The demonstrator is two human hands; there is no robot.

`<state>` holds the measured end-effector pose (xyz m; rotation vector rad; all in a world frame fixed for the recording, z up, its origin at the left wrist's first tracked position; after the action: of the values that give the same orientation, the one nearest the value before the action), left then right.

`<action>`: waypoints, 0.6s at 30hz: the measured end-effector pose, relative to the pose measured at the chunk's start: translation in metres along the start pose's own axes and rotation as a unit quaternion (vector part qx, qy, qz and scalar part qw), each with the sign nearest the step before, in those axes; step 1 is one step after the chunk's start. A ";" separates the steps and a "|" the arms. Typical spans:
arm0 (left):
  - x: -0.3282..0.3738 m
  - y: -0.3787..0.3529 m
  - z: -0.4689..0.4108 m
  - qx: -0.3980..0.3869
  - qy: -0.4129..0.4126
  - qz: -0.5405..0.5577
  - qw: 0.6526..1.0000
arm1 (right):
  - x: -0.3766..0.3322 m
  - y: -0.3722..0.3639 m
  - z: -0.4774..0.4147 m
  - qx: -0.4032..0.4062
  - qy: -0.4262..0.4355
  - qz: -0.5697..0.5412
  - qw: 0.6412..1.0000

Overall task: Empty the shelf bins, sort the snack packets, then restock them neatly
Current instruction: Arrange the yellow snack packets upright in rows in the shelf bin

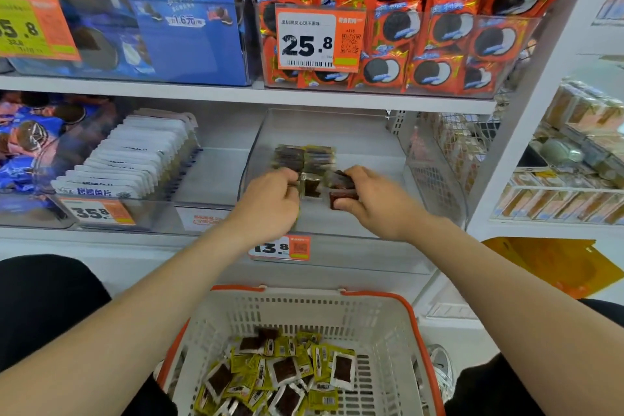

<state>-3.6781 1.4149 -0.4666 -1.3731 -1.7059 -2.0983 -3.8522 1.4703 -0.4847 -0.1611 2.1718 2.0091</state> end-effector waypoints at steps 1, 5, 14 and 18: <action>-0.001 -0.007 -0.001 -0.034 -0.007 -0.038 0.999 | 0.008 -0.012 -0.008 -0.037 -0.014 0.020 0.999; -0.006 -0.028 -0.011 -0.128 0.001 -0.146 0.981 | 0.015 -0.054 -0.035 -0.133 -0.030 0.028 0.990; -0.041 -0.057 -0.033 -0.236 0.046 -0.224 0.944 | 0.001 -0.067 -0.065 -0.133 -0.210 -0.078 0.965; -0.039 -0.058 -0.033 -0.246 0.053 -0.229 0.940 | -0.008 -0.077 -0.072 -0.144 -0.206 -0.228 0.941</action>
<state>-3.7075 1.3919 -0.5346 -0.9789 -1.6453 -2.9542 -3.8331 1.3915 -0.5535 -0.2330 1.4269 1.8664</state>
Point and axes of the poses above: each hand's wrist, its own z-axis away from the middle knuckle, its own y-axis out of the back of the hand, x = y × z, the point moved 8 cm from there along -z, towards the middle knuckle, and after that the axes turned 5 degrees about z, right-handed, at the moved point
